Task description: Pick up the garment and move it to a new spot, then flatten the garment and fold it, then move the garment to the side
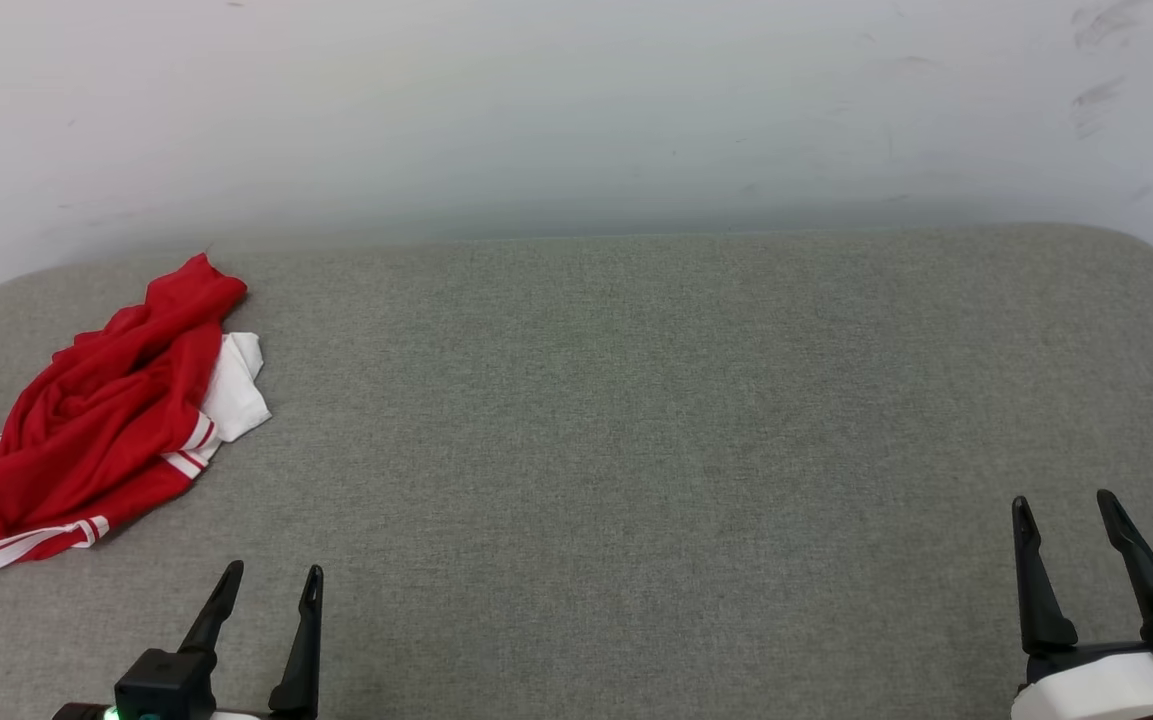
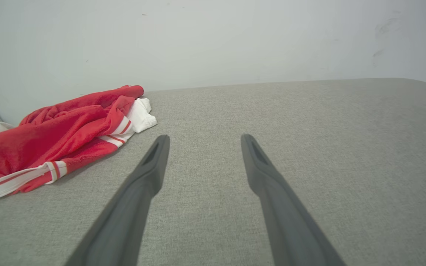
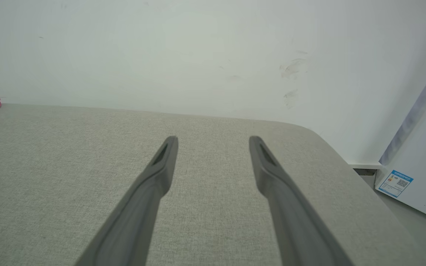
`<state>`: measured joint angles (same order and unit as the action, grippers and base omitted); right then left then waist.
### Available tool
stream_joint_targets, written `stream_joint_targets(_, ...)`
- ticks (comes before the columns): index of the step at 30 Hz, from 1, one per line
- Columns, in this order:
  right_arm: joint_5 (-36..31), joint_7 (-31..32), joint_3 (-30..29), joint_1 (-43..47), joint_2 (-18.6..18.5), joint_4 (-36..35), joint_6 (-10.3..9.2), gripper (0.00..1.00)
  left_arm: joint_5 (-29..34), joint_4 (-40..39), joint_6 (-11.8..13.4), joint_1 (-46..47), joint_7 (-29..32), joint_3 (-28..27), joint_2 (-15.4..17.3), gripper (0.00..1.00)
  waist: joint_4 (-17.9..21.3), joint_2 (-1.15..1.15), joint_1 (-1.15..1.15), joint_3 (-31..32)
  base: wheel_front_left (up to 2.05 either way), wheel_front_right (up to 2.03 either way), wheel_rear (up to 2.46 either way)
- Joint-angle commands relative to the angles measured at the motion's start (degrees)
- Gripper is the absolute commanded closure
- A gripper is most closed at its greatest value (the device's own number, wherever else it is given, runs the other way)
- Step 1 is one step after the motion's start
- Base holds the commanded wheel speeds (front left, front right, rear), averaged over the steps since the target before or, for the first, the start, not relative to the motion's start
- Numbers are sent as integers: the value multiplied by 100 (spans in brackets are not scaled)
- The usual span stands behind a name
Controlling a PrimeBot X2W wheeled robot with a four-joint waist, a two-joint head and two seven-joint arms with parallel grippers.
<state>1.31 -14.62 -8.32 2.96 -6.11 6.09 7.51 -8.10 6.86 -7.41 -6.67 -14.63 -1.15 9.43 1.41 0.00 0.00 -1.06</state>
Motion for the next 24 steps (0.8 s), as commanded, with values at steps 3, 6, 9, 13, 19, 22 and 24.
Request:
stream_joint_targets(3,-205,-71,-3,64,-48,-37,-4,0,184,-24,-13,-70,-72,-22,3,0,-23,0,0,11,0,0,0)
stream_joint_targets(6,-155,-64,-4,61,-42,-14,-4,0,103,-11,-13,-64,-69,-75,-36,0,-63,0,0,24,0,0,0)
stream_joint_targets(9,-158,-64,19,62,-39,-25,-4,0,51,-28,-13,-72,-69,-104,-49,0,-121,0,0,34,0,0,0)
stream_joint_targets(13,-157,-64,53,78,-36,-17,-4,0,37,-16,-12,-104,-69,-124,-31,0,-241,0,0,58,0,0,0)
stream_joint_targets(19,-126,-63,85,114,-28,43,-4,0,15,-48,-6,-88,-63,-232,-39,0,-581,0,0,112,0,0,0)
stream_joint_targets(22,-98,-62,132,160,-10,85,-4,0,30,-57,-7,-141,-61,-306,-52,0,-808,0,0,141,0,0,0)
stream_joint_targets(24,-79,-62,169,173,4,100,-4,0,6,-68,-6,-146,-61,-360,-56,0,-981,0,0,157,0,0,0)
